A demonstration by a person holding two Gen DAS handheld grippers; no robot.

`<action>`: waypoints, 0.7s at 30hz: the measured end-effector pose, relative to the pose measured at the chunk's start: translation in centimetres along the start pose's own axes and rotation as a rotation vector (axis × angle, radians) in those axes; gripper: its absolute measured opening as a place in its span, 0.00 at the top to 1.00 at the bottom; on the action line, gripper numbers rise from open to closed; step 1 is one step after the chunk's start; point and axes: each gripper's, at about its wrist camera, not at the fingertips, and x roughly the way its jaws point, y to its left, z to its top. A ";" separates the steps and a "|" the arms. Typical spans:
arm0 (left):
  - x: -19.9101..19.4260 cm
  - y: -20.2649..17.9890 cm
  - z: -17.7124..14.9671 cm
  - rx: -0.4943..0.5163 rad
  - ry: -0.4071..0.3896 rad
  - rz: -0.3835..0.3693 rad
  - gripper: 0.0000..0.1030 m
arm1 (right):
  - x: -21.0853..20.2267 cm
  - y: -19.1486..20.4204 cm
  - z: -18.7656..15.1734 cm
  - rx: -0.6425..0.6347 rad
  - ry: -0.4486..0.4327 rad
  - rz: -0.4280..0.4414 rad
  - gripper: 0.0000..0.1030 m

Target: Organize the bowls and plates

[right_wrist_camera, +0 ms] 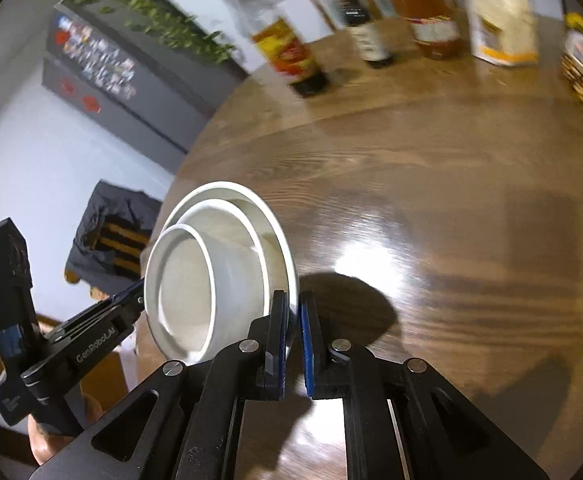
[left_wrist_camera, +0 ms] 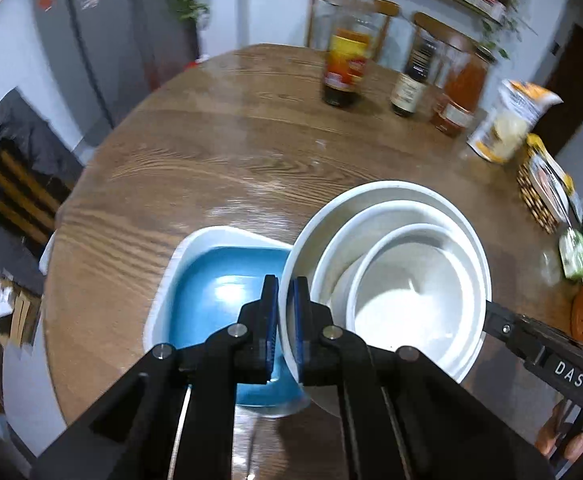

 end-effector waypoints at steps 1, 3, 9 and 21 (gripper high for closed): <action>0.0 1.2 0.0 -0.025 0.002 0.011 0.97 | 1.0 0.9 0.3 -0.015 0.016 0.007 0.90; 0.2 3.2 -0.3 -0.071 0.015 0.029 0.97 | 2.7 2.4 0.5 -0.046 0.043 0.009 0.90; 2.8 7.9 -1.4 -0.192 0.110 0.033 0.96 | 7.6 5.3 0.2 -0.130 0.139 -0.049 0.90; 1.0 9.0 -1.0 -0.151 0.020 0.085 0.42 | 5.1 7.5 -0.1 -0.258 0.006 -0.202 0.87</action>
